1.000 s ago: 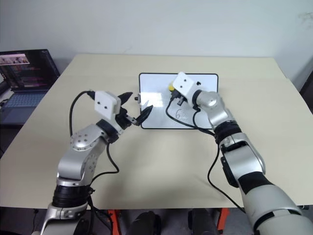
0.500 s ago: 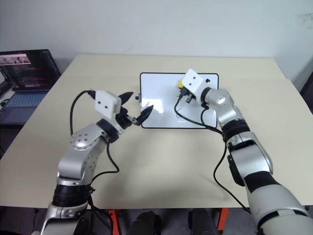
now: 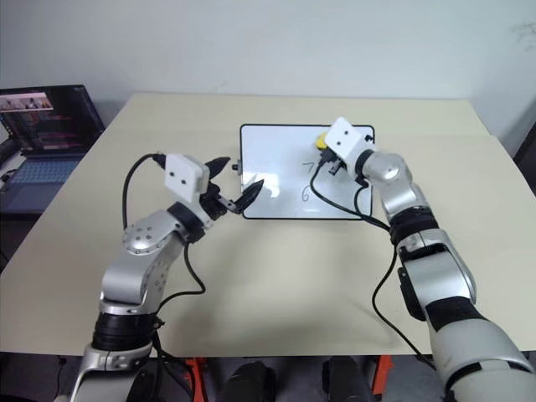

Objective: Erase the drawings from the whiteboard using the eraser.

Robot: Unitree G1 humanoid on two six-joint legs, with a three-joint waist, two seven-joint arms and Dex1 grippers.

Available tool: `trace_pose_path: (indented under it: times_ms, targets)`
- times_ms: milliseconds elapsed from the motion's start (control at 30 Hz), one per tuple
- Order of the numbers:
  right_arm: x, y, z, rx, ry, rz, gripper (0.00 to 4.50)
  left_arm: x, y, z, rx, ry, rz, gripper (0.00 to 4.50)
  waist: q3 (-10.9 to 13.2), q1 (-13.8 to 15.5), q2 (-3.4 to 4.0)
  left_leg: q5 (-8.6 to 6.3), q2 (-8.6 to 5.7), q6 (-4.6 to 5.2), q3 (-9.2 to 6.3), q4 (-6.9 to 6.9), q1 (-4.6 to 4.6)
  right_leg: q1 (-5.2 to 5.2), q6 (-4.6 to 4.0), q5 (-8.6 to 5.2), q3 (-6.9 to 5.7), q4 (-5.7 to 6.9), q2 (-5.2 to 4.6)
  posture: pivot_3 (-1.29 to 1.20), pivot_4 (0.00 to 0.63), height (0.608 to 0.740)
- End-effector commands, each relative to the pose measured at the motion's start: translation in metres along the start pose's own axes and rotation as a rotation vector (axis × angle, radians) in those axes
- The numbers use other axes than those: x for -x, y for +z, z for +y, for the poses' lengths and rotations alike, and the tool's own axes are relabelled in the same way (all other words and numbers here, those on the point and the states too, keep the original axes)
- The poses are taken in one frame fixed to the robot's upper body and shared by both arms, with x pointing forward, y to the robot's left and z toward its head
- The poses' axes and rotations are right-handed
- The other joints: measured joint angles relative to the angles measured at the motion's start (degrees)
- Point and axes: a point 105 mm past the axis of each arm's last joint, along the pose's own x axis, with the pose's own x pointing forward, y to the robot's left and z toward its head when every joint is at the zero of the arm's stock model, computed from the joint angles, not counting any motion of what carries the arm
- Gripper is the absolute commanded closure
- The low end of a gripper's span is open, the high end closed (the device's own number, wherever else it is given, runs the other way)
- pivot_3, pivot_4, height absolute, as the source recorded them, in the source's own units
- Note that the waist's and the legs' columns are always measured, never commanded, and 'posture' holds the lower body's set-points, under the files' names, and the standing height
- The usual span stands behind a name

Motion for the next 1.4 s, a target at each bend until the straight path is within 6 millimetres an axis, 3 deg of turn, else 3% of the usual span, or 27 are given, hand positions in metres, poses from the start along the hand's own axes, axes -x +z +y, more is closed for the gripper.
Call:
trace_pose_path:
  times_ms: [33,567,1400]
  targets:
    - [0.006,0.004,-0.004,-0.065,-0.02,-0.008,3.4,-0.001,0.018,-0.001,-0.043,-0.014,-0.059,0.0,0.0,0.0,0.0,0.0,0.01,0.0,-0.02,0.0,-0.01,0.0,0.0,0.0,-0.01,-0.01,0.0,0.0,0.15,0.74]
    - [0.047,0.017,-0.007,-0.241,-0.077,0.014,3.4,0.005,0.017,-0.002,-0.049,-0.015,-0.047,0.0,0.0,-0.1,0.01,-0.01,0.02,0.01,-0.03,-0.11,-0.16,-0.09,0.0,0.0,-0.03,-0.25,0.01,0.0,0.15,0.74]
    - [0.046,0.021,-0.013,-0.256,-0.113,0.016,3.4,0.001,0.016,-0.004,-0.043,-0.046,-0.039,0.0,0.0,-0.1,-0.01,-0.01,0.01,0.01,-0.02,-0.12,-0.17,-0.08,0.01,0.0,-0.03,-0.29,0.02,0.0,0.15,0.74]
